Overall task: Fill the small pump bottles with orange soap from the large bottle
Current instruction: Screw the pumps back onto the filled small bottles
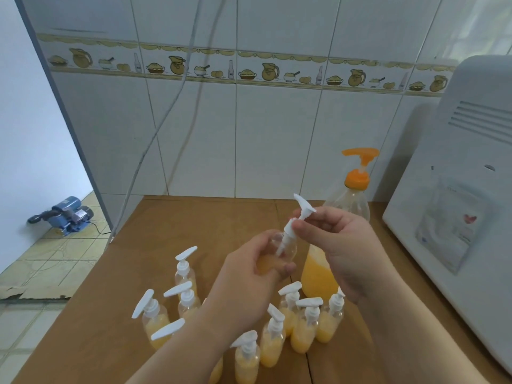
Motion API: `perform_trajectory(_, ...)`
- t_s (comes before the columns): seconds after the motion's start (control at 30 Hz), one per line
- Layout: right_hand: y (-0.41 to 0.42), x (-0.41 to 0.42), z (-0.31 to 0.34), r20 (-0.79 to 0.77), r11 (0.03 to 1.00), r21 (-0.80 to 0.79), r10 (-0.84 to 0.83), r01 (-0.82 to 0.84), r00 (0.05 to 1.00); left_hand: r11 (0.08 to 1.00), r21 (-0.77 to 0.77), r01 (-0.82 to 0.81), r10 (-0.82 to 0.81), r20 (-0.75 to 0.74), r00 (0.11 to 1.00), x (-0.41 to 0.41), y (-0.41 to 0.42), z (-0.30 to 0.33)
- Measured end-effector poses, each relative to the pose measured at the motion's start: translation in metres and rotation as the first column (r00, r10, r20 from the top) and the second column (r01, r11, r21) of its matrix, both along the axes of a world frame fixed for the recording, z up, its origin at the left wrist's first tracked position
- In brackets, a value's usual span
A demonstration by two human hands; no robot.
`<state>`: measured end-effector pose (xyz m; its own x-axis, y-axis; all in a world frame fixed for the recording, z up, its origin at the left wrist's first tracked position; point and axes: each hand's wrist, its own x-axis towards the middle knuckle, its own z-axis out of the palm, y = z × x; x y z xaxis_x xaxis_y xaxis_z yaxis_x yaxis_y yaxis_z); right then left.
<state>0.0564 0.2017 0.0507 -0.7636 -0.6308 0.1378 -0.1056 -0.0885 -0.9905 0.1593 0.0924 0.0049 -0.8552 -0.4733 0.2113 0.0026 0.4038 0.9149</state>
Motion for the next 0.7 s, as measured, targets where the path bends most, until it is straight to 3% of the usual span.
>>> perform_trajectory(0.07,-0.003,0.000,-0.003,-0.008,0.998,0.049,-0.030,0.031,1.000,1.000,-0.016,0.002,-0.002,-0.015,1.000,0.000,0.002,0.000)
perform_trajectory(0.13,-0.001,-0.003,-0.003,0.059,0.997,0.069,0.036,-0.040,0.998,1.000,-0.003,-0.003,0.002,-0.027,1.000,-0.001,0.001,0.001)
perform_trajectory(0.2,0.001,-0.005,-0.003,0.156,0.992,-0.005,0.128,-0.128,0.980,1.000,0.020,0.006,-0.006,-0.022,1.000,-0.001,-0.001,0.003)
perform_trajectory(0.27,-0.001,-0.002,-0.006,0.182,0.995,-0.035,0.099,-0.094,0.978,1.000,0.009,0.025,-0.025,-0.015,1.000,-0.001,0.001,0.006)
perform_trajectory(0.37,-0.007,0.000,-0.011,0.102,1.000,0.032,-0.005,0.001,0.995,0.999,-0.037,0.011,-0.012,-0.026,1.000,-0.002,0.005,0.009)
perform_trajectory(0.5,-0.004,-0.002,-0.005,0.171,0.989,-0.113,0.117,-0.098,0.978,1.000,-0.001,-0.017,0.017,-0.016,1.000,-0.003,0.001,0.009)
perform_trajectory(0.6,-0.007,-0.002,-0.008,0.053,1.000,-0.029,0.003,-0.001,0.999,0.999,-0.035,-0.022,0.021,-0.013,1.000,-0.003,0.002,0.007)
perform_trajectory(0.7,-0.006,-0.002,-0.005,0.004,0.995,0.022,0.098,-0.098,0.995,1.000,-0.012,-0.020,0.020,0.015,1.000,-0.004,0.000,0.004)
